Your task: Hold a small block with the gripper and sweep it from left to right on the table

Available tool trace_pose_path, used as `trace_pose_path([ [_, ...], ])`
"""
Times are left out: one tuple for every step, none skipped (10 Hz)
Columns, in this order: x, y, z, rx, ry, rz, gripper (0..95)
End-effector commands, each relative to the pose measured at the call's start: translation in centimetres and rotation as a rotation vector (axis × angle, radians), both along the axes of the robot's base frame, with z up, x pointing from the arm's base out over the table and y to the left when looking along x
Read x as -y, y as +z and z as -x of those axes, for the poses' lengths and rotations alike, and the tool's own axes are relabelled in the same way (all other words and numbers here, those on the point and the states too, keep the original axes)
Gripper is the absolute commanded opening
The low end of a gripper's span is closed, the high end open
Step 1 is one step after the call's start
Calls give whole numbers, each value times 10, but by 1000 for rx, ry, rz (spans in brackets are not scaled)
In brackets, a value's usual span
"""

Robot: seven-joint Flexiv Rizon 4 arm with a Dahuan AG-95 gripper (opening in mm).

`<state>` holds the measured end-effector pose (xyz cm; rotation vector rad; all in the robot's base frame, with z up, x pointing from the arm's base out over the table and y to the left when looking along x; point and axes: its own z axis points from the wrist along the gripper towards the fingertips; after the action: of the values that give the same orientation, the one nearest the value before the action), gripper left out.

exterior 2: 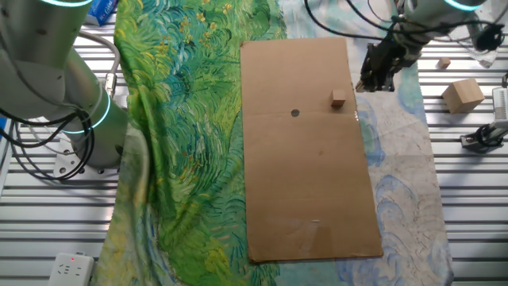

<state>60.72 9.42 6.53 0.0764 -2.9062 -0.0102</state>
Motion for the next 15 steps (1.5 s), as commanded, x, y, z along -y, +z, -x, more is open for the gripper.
trace_pose_path([
  [-2,-11,13,76,-18,-14,0],
  [-2,-11,13,80,-19,-14,0],
  [-2,-10,14,90,-23,-18,0],
  [-3,-4,18,97,-23,-20,0],
  [-4,-3,22,98,-23,-18,0],
  [-4,-5,23,97,-24,-19,0],
  [-4,-9,24,98,-23,-22,0],
  [-5,-12,26,98,-19,-29,0],
  [-6,-14,29,97,-20,-31,0],
  [-6,-14,29,97,-21,-31,0],
  [-6,-14,29,98,-29,-31,0],
  [-6,-14,29,98,-28,-31,0],
  [-6,-14,29,98,-25,-30,190],
  [-6,-14,29,97,-25,-28,190],
  [-6,-14,29,95,-25,-29,190],
])
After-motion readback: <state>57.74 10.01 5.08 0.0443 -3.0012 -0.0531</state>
